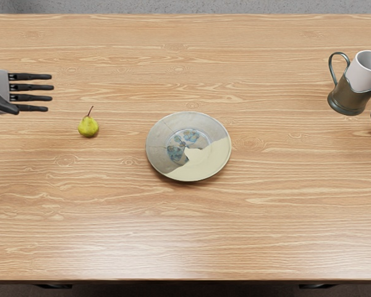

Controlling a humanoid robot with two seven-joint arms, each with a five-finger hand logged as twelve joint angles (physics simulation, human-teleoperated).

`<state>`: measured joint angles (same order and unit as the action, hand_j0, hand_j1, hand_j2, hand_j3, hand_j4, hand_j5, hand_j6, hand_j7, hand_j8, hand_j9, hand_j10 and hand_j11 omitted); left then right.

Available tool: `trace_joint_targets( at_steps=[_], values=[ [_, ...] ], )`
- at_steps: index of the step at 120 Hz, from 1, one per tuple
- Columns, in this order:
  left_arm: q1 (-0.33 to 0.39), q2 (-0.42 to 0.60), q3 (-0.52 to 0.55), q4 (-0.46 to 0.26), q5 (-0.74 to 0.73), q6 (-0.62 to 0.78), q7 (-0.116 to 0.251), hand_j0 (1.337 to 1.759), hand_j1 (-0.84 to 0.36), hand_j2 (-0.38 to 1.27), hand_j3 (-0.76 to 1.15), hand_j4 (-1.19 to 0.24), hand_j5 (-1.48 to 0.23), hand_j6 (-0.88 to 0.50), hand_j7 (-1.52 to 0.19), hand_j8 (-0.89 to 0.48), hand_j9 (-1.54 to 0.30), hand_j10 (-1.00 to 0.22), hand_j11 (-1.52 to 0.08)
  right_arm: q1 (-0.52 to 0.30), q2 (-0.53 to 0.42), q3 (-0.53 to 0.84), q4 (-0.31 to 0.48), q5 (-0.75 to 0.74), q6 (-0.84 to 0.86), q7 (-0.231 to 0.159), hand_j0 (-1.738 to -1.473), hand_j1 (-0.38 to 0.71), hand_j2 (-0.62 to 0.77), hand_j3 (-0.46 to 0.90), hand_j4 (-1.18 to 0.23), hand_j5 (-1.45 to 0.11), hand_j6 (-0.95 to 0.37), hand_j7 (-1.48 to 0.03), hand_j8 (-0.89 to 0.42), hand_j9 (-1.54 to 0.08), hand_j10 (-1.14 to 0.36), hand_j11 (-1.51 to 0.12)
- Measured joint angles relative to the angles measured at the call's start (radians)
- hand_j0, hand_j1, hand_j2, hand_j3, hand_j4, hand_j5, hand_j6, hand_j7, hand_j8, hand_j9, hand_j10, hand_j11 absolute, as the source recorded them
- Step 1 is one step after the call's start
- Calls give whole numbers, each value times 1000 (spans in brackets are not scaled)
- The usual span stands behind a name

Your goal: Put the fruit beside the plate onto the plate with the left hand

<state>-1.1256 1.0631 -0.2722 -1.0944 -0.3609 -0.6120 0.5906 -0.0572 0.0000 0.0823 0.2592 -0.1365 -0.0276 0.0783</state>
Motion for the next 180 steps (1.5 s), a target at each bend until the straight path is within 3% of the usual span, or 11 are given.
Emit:
trace_joint_targets(
  at_steps=[19, 28, 38, 53, 64, 80, 98, 114, 128, 153, 180],
  values=[
    [-2, -8, 1, 3, 6, 0, 6, 1658, 347, -1, 0, 2, -1, 2, 1, 3, 2, 2, 2, 0, 0, -1, 0, 0, 0, 0, -1658, -331, -3, 0, -15, -20, -15, -20, -15, -20, -15, -20],
    [-18, -63, 1, 3, 41, 0, 13, 1658, 347, -1, 0, 2, -1, 2, 0, 2, 1, 1, 1, 1, 0, -1, 0, 0, 0, 0, -1658, -331, -3, 0, -15, -20, -15, -20, -15, -20, -15, -20],
    [-84, -111, -4, 2, 172, 0, 17, 1658, 345, -1, 0, 0, -3, 1, -2, 1, -1, 0, -1, 3, 0, -2, 0, 0, 0, 0, -1658, -331, -3, 0, -15, -20, -15, -20, -15, -20, -15, -20],
    [-127, -145, -29, -14, 402, 0, 19, 1658, 344, -1, 0, -3, -5, -3, -4, -3, -4, -3, -4, 3, 0, -2, 0, 0, 0, 0, -1658, -331, -3, 0, -15, -20, -15, -20, -15, -20, -15, -20],
    [-140, -179, -36, -62, 550, 0, 20, 1658, 342, 0, 0, -5, -7, -5, -7, -5, -6, -5, -6, 4, 0, -2, 0, 0, 0, 0, -1658, -331, -3, 0, -15, -20, -15, -20, -15, -20, -15, -20],
    [-137, -181, -39, -211, 759, 10, 20, 1658, 341, 0, 0, -8, -8, -8, -8, -8, -8, -8, -8, 4, 0, -2, 0, 0, 0, 0, -1658, -331, -3, 0, -15, -20, -15, -20, -15, -20, -15, -20],
    [-119, -258, -29, -291, 975, 259, 20, 1658, 342, 1, 0, -10, -9, -10, -9, -10, -9, -9, -8, 4, 0, -3, 0, 0, 0, 0, -1658, -331, -3, 0, -15, -20, -15, -20, -15, -20, -15, -20],
    [-118, -296, -3, -306, 1064, 505, 20, 1658, 342, 2, 0, -10, -9, -11, -9, -11, -9, -10, -9, 4, 0, -2, 0, 0, 0, 0, -1658, -331, -3, 0, -15, -20, -15, -20, -15, -20, -15, -20],
    [-117, -363, 88, -306, 1110, 710, 20, 1658, 343, 2, 0, -10, -9, -11, -8, -11, -8, -9, -8, 4, 0, -3, 0, 0, 0, 0, -1658, -331, -3, 0, -15, -20, -15, -20, -15, -20, -15, -20],
    [-84, -448, 211, -282, 1136, 955, 20, 1658, 342, 3, 0, -10, -10, -11, -10, -11, -9, -10, -9, 4, 0, -2, 0, 0, 0, 0, -1658, -331, -3, 0, -15, -20, -15, -20, -15, -20, -15, -20],
    [-33, -523, 243, -180, 1164, 1063, 20, 1658, 326, 6, 0, -24, -28, -25, -27, -25, -27, -23, -27, 4, 0, -1, 0, 0, 0, 0, -1658, -331, -3, 0, -15, -20, -15, -20, -15, -20, -15, -20]
  ],
)
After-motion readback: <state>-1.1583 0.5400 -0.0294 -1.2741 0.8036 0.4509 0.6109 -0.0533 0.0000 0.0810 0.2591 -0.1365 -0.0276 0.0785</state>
